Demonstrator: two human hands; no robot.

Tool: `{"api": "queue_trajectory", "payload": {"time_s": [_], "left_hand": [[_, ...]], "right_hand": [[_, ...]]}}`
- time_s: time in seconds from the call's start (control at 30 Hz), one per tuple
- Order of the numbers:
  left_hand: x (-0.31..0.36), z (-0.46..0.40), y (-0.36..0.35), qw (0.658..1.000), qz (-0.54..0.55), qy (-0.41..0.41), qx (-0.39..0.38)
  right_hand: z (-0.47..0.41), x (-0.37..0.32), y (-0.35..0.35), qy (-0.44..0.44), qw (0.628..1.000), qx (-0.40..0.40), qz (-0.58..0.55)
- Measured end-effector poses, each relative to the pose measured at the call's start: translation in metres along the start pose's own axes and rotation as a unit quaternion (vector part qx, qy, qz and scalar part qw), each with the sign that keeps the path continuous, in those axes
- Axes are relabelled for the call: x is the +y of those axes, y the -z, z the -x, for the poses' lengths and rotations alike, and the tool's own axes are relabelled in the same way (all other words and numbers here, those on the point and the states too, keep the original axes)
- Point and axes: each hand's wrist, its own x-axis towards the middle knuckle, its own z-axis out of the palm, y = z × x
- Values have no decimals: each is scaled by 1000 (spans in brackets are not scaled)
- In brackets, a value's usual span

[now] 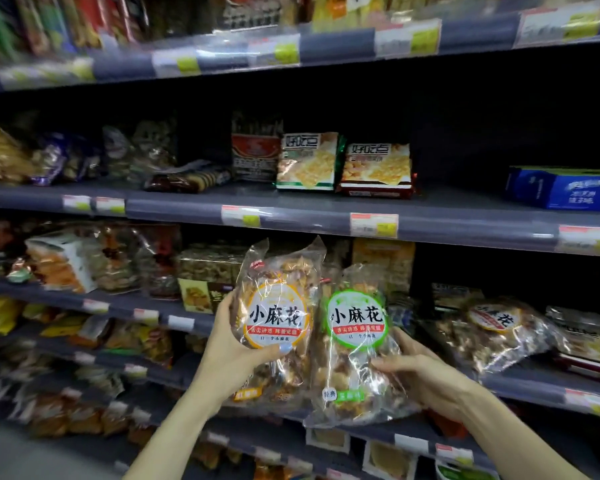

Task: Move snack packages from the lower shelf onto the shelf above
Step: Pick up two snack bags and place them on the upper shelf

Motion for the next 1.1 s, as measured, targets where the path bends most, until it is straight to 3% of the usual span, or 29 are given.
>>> {"api": "queue_trajectory", "payload": {"time_s": [0.37, 0.63, 1.1], "left_hand": [[29, -27, 160, 993, -23, -58, 102], [52, -101, 213, 987, -2, -119, 107], [43, -208, 322, 974, 17, -168, 153]], "right_hand": [[-67, -47, -154, 106, 992, -39, 59], [-133, -102, -194, 186, 977, -44, 93], [-257, -164, -284, 227, 962, -25, 147]]}}
